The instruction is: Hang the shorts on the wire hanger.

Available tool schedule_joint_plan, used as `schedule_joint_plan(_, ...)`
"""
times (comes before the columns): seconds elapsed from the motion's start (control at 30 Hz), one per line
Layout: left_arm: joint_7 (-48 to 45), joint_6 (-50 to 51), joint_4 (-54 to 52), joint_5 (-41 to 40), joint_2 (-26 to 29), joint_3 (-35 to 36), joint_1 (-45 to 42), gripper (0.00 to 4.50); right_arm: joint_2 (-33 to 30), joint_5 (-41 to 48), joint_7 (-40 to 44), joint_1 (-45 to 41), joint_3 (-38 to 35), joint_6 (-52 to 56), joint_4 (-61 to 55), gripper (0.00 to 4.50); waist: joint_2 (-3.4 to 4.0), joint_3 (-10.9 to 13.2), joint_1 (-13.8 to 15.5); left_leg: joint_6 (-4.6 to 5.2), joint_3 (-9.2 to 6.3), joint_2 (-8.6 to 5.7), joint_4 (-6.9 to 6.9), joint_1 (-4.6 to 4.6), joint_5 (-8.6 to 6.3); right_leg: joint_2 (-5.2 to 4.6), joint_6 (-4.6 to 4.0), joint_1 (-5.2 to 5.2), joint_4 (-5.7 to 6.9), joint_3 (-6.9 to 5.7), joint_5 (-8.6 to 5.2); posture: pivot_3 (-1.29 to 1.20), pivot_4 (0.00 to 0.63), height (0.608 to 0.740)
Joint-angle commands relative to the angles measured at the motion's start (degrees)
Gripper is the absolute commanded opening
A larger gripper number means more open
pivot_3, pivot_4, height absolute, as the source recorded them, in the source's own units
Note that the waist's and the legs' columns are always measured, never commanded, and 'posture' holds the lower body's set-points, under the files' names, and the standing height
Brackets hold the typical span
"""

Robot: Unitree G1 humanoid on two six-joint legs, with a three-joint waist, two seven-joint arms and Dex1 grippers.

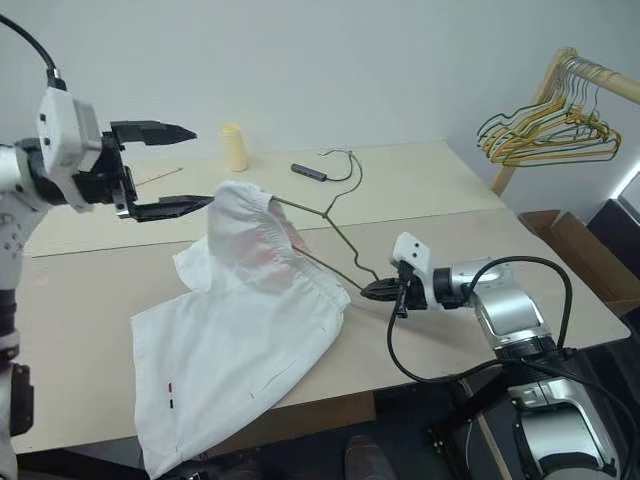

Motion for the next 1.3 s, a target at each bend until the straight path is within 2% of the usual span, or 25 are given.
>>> schedule_joint_plan(0.03,-7.1,-2.7,4.7,1.3,0.4,-3.2,-2.9,4.45,-0.4,-1.3,1.3,-2.4,0.9,-2.8,-3.4,0.00,0.00,0.0,-0.1,0.00,0.00,0.00,0.00,-0.01,0.00,0.00,0.00,-0.01,0.00,0.00,0.00,-0.13,0.000,0.740)
schedule_joint_plan(0.13,-12.2,-4.2,7.2,1.6,0.0,-5.4,-4.1,4.45,-0.1,-2.2,0.9,-3.0,2.0,-1.3,-4.5,0.00,0.00,0.0,-0.2,0.00,-0.01,0.00,0.01,-0.10,0.00,0.00,0.00,-0.08,0.02,0.00,0.00,-0.14,0.000,0.740)
schedule_joint_plan(0.47,-14.5,-2.0,12.1,5.3,-4.5,-10.3,-7.6,4.45,0.2,-4.1,1.5,-4.7,5.0,0.1,-6.4,0.00,0.00,0.0,-0.5,0.00,-0.02,0.00,0.05,-0.11,0.00,0.00,0.01,-0.08,0.04,0.00,0.00,-0.15,0.000,0.740)
schedule_joint_plan(0.57,-15.5,-1.6,12.2,6.4,-4.4,-11.9,-7.3,3.86,0.0,-5.2,1.4,-4.6,6.0,-0.7,-6.6,0.00,0.00,0.0,-0.6,0.01,-0.02,0.01,0.05,-0.11,0.00,0.00,0.01,-0.09,0.05,0.00,0.00,-0.15,0.000,0.740)
schedule_joint_plan(0.93,-15.6,-1.3,13.3,7.3,-4.0,-15.5,-6.6,0.20,0.0,-6.1,1.8,-4.7,6.5,-0.7,-7.0,0.00,0.00,0.0,-0.6,0.01,-0.03,0.01,0.06,-0.12,0.00,0.00,0.01,-0.10,0.05,0.00,0.00,-0.15,0.000,0.740)
schedule_joint_plan(0.97,-15.6,-1.7,13.4,7.6,-3.9,-15.8,-6.6,0.03,0.1,-6.2,1.6,-4.6,6.4,-1.2,-6.9,0.00,0.00,0.0,-0.6,0.01,-0.03,0.01,0.06,-0.12,0.00,0.00,0.01,-0.10,0.05,0.00,0.00,-0.15,0.000,0.740)
schedule_joint_plan(1.17,-15.2,-4.7,14.7,11.6,-4.1,-16.3,-6.3,0.03,1.1,-7.4,-0.8,-3.0,5.0,-8.8,-7.0,0.00,0.00,0.0,-0.6,0.01,-0.03,0.01,0.06,-0.11,0.00,0.00,0.01,-0.10,0.06,0.00,0.00,-0.16,0.000,0.740)
schedule_joint_plan(1.3,-15.1,-7.4,15.2,12.7,-4.1,-15.8,-5.9,0.03,2.9,-8.2,-4.1,-3.6,4.3,-8.8,-5.8,0.00,0.00,0.0,-0.6,0.01,-0.01,0.01,0.06,-0.12,0.00,0.00,0.01,-0.10,0.06,0.02,0.00,-0.16,0.000,0.740)
